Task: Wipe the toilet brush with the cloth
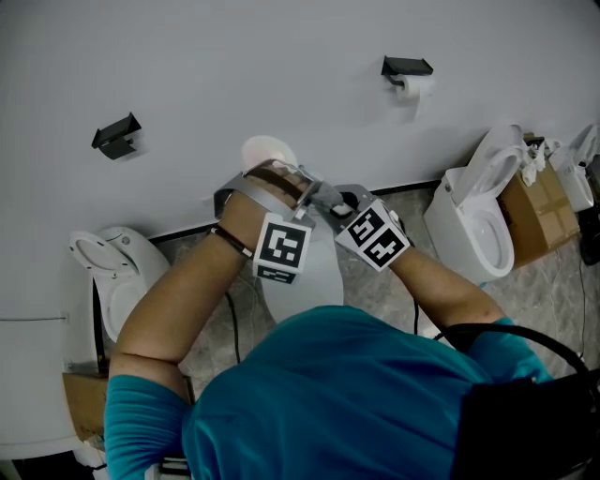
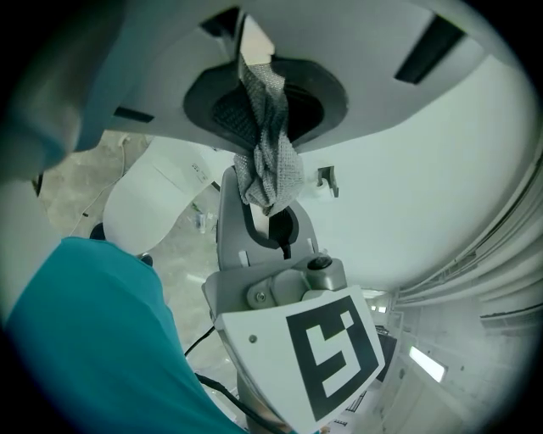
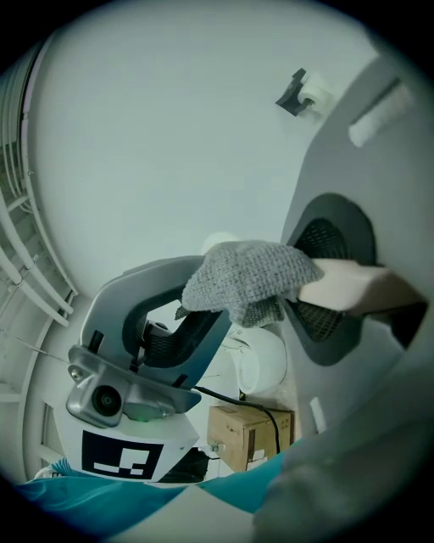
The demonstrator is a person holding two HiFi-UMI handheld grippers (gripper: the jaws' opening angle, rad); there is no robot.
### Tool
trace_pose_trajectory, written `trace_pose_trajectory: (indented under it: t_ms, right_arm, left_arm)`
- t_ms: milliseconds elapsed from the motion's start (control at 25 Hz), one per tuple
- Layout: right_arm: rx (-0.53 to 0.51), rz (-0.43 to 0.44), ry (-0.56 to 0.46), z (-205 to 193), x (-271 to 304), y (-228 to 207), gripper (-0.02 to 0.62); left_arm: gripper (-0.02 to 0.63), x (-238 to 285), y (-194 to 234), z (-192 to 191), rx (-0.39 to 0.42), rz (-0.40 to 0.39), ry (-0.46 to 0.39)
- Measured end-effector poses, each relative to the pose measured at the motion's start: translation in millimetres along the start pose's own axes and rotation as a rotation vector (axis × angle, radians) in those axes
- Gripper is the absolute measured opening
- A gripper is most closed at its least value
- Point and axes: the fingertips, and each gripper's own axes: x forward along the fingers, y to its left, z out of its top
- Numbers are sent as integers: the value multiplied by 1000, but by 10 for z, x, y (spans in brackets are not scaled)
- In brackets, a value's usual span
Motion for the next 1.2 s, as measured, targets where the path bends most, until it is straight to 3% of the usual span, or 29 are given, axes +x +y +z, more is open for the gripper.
trace_pose_trajectory:
  t_ms: [440,1200]
  right_arm:
    - [-2,3,-5,3,-11,-1,72]
    - [-12,4,-44,42,-99,-54,72]
  left_arm:
    - [37,21,24,-285,20,34,81]
    - [37,54,52,-858,-16,74,201]
